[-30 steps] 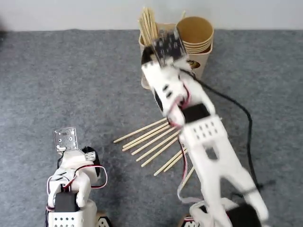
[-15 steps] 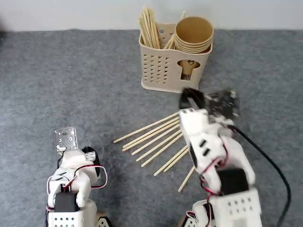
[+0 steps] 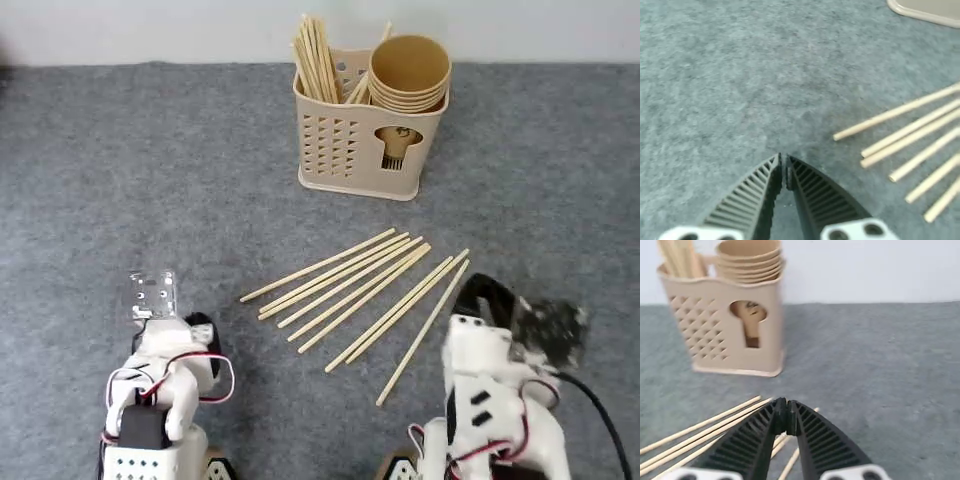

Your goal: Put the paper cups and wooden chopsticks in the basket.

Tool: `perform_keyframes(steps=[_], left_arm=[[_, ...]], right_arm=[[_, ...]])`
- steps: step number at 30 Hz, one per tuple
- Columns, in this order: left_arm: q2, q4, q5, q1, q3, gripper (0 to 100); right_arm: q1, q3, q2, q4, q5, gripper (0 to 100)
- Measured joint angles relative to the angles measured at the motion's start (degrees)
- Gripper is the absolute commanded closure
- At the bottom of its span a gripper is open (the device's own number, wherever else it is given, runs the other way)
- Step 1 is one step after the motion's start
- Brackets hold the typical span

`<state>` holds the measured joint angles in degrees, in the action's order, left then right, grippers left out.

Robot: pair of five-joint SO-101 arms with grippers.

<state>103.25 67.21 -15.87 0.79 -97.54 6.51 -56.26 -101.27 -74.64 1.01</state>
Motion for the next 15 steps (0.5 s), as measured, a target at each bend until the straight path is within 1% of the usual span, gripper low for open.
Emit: perform_keyframes(steps=[3, 7, 11, 15], left_arm=[[0.0, 3.96, 0.26, -2.55, 0.0, 99], [0.0, 4.57, 1.67, -8.7, 0.0, 98], [0.0, 4.66, 9.85, -14.33, 1.41, 98], [0.0, 2.73, 16.88, -15.21, 4.31, 98]], right_arm=[[3.52, -2.11, -2.2, -0.26, 0.0, 99.0], [5.01, -9.05, -2.37, -0.09, 0.0, 99.0], [5.8, -13.63, -1.67, 1.67, -2.37, 99.0], [7.03, -13.89, -2.37, 2.55, -8.97, 99.0]])
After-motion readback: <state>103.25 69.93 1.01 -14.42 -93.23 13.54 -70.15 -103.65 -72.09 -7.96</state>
